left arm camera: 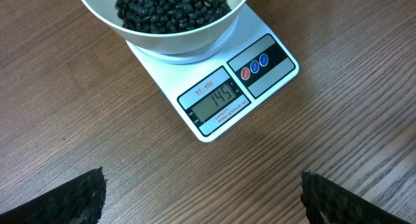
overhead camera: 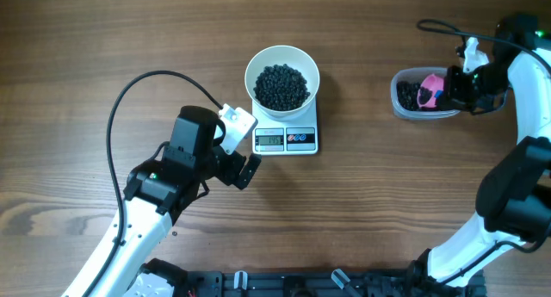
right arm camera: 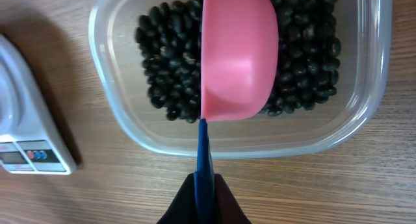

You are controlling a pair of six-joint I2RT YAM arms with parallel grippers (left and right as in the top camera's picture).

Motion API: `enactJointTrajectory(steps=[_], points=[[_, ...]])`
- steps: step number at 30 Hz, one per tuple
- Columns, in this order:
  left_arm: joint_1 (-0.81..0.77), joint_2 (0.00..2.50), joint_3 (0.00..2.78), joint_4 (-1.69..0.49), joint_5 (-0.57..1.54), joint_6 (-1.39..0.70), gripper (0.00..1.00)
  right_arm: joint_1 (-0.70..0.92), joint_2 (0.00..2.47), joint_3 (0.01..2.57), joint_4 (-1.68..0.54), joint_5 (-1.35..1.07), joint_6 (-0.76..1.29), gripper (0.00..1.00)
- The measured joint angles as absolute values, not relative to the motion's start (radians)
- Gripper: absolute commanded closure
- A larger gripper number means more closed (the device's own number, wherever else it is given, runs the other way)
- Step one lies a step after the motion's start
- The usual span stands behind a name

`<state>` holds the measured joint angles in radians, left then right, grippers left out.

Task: Scoop item into bowl and weigh 150g on scale
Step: 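Dip the scoop into the black beans with the right gripper, then lift the filled scoop and carry it over the white bowl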

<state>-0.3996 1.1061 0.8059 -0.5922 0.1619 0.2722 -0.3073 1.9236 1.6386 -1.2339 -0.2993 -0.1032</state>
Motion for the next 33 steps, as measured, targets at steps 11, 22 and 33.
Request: enactJointTrajectory(steps=[11,22,33], points=[[-0.4,1.106,0.806,-0.592,0.162,0.272,0.0,-0.344,1.862,1.639,-1.271,-0.409,-0.16,0.96],[-0.4,1.106,0.806,-0.592,0.162,0.272,0.0,-0.345,1.862,1.639,-1.3,-0.584,-0.257,0.96],[-0.4,1.106,0.806,-0.592,0.162,0.272,0.0,-0.323,1.862,1.639,-1.285,-0.792,-0.282,0.96]])
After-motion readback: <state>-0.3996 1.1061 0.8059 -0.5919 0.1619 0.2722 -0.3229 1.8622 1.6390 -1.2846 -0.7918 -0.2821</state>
